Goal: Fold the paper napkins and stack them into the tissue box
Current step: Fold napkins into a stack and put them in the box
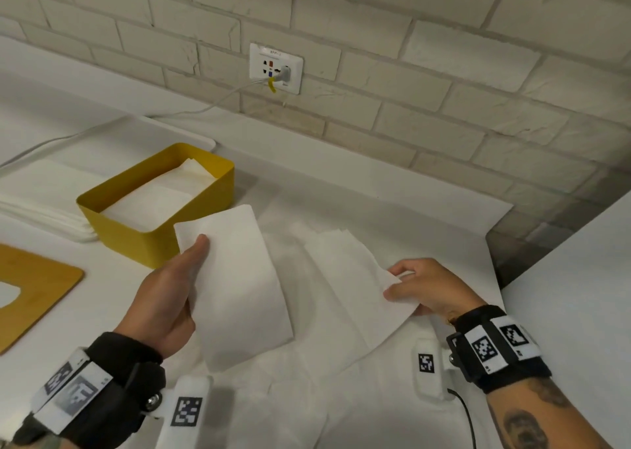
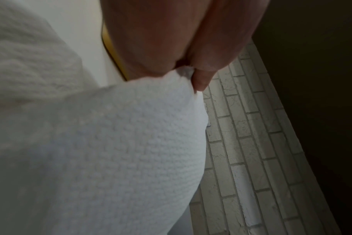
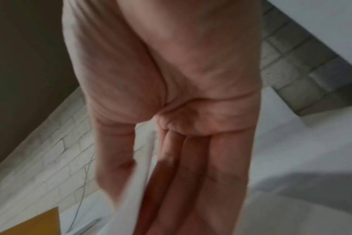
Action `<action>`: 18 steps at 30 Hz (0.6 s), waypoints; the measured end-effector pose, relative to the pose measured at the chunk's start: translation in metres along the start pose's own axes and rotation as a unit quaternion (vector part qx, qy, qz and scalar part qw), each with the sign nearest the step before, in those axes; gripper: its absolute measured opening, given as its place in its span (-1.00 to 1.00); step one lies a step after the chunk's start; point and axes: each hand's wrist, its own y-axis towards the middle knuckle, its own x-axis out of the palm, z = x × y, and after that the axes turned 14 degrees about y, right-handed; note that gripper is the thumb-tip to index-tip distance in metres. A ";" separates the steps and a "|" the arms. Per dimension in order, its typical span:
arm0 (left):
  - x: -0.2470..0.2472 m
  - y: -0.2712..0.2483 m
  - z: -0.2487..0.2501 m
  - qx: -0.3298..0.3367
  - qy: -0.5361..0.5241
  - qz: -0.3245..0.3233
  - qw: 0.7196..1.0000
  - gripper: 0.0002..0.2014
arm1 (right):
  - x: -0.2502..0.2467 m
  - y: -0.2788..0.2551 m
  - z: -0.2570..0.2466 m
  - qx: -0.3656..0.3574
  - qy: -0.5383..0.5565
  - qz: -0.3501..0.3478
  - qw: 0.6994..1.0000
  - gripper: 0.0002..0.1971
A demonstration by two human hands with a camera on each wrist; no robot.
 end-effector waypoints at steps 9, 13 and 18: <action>-0.004 0.000 -0.002 -0.006 0.005 0.003 1.000 -0.68 | 0.017 0.011 -0.008 -0.080 -0.031 0.059 0.995 -0.81; -0.011 -0.001 -0.002 -0.008 -0.002 0.009 1.000 -0.66 | 0.052 -0.020 -0.025 -0.179 -0.097 0.003 0.979 -0.83; -0.015 -0.001 -0.003 -0.006 -0.011 0.018 1.000 -0.67 | 0.076 -0.040 -0.026 -0.108 -0.096 -0.196 0.970 -0.74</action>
